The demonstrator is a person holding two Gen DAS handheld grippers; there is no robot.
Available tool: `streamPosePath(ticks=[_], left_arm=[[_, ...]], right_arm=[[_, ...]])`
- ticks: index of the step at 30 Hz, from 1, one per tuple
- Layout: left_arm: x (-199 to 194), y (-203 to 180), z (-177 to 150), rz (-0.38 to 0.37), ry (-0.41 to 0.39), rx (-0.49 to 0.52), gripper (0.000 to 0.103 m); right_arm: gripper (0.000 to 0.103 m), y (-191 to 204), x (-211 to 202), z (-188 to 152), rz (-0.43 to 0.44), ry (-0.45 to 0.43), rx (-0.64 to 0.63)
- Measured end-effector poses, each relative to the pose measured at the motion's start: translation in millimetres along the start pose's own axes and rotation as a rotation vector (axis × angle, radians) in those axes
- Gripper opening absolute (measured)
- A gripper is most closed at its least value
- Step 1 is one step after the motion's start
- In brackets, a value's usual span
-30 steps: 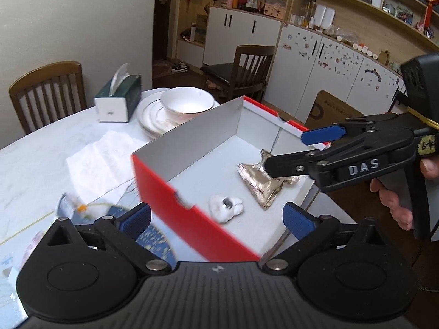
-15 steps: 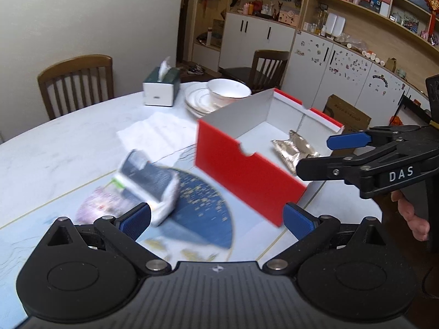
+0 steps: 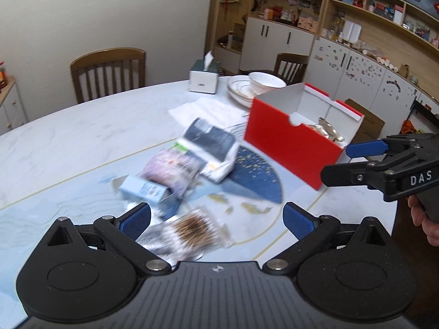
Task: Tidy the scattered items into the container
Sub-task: 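Withdraw both grippers from the box back over the scattered items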
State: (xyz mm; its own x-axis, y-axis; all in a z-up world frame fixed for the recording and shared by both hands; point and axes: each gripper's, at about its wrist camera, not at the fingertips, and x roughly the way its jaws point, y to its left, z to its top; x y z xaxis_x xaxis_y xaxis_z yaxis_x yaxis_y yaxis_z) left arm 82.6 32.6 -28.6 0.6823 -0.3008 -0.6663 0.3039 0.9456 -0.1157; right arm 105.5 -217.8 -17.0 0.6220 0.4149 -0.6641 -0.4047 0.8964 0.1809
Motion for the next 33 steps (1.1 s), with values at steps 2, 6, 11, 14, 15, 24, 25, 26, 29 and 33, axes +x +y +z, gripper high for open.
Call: streamPosePath(ticks=[2,6,11,14,15,24,25,26,29,33], left_arm=[[-4.7,9.3,-6.0,0.0,-0.007,-0.01,0.103],[-11.1,25.7,-17.9,0.012,-0.01,-0.025,0.103],[-19.0,43.7,-35.4,0.044,-0.028,-0.028,0.103],[-20.6,52.6,-45.2,0.047,-0.014,-0.035,0.103],[-21.0,55.6,-48.3,0.048,-0.01,-0.039,0.103],[-18.7,77.5,-74.9,0.078,0.022,-0.046,0.103],[-17.3,79.8,-77.2,0.077,0.03,-0.047,0.103],[-15.4,81.9,-80.4,0.084,0.035,-0.044,0.103],[-9.2,84.9,-88.7,0.106,0.055,-0.025,0.103],[-2.4,88.2,-95.6,0.085,0.06,-0.008,0.103]], right_arm=[[0.102,9.8,1.9,-4.4,-0.001,0.001,-0.002],[0.102,26.8,10.5,-10.7,0.007,0.024,-0.01],[0.102,48.2,19.7,-17.2,0.011,0.055,-0.036],[0.102,57.3,24.8,-20.6,0.012,0.072,-0.043],[0.102,59.4,26.6,-22.1,0.012,0.079,-0.043],[0.102,80.6,50.4,-31.8,-0.01,0.117,-0.063],[0.102,82.7,53.4,-32.0,-0.011,0.12,-0.067],[0.102,84.7,56.4,-32.7,-0.013,0.125,-0.071],[0.102,91.1,65.4,-37.3,-0.013,0.148,-0.094],[0.101,100.3,76.7,-45.9,-0.007,0.187,-0.129]])
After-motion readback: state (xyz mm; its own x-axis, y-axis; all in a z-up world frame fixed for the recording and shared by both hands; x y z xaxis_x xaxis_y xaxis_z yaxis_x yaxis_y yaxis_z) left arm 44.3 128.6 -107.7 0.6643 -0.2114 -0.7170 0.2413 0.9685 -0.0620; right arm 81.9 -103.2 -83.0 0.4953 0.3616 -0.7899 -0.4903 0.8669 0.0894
